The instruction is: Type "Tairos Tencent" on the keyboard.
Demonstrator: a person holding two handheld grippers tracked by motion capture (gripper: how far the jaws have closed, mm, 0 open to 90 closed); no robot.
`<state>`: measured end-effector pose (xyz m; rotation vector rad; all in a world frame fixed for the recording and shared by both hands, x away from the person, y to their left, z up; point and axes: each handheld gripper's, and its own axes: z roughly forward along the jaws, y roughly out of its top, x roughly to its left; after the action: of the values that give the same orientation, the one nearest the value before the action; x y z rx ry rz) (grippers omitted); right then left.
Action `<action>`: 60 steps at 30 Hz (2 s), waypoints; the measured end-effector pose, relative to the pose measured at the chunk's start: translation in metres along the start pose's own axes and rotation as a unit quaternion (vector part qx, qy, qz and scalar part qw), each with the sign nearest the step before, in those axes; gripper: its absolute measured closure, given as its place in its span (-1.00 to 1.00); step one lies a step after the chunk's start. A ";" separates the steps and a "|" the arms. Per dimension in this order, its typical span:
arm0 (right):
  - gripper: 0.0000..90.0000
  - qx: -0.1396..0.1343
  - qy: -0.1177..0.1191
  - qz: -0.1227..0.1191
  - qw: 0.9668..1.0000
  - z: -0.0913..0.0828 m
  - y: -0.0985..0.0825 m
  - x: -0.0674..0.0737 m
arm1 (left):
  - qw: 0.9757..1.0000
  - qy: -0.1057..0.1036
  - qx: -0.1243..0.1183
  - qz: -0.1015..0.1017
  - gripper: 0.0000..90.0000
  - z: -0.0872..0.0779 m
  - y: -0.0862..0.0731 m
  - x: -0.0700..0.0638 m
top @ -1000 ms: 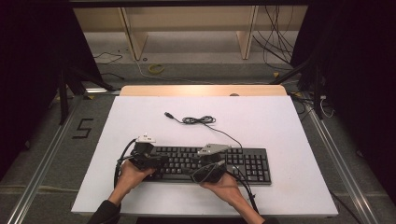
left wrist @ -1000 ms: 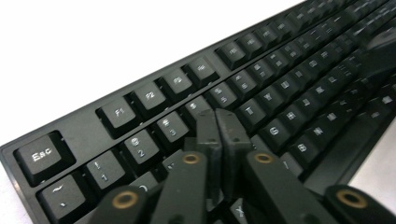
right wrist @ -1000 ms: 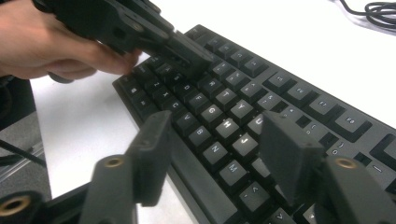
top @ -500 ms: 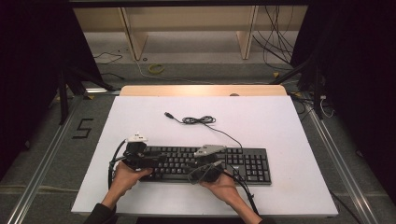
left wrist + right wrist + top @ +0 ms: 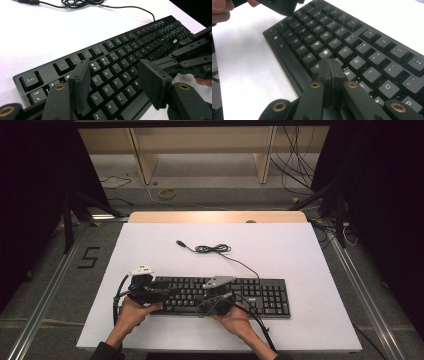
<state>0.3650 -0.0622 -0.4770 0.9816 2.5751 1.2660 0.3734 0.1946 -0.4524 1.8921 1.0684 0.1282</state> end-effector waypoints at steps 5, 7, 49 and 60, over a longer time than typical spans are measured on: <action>1.00 0.004 0.000 0.002 1.000 0.002 0.000 0.000 | 1.000 -0.001 -0.002 0.000 -0.12 -0.001 -0.001 -0.002; 1.00 0.004 0.000 0.003 1.000 0.002 0.000 0.000 | 1.000 -0.002 -0.005 0.001 -0.14 -0.001 -0.002 -0.002; 0.97 -0.003 -0.002 0.009 1.000 0.001 -0.002 -0.001 | 1.000 0.004 -0.010 -0.002 -0.19 -0.005 -0.004 -0.001; 0.96 -0.009 -0.002 0.012 1.000 -0.002 0.000 -0.002 | 1.000 0.005 -0.010 -0.002 -0.20 -0.005 -0.005 -0.001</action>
<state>0.3658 -0.0647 -0.4759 1.0128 2.5526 1.2903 0.3675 0.1983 -0.4526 1.8736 1.0732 0.1452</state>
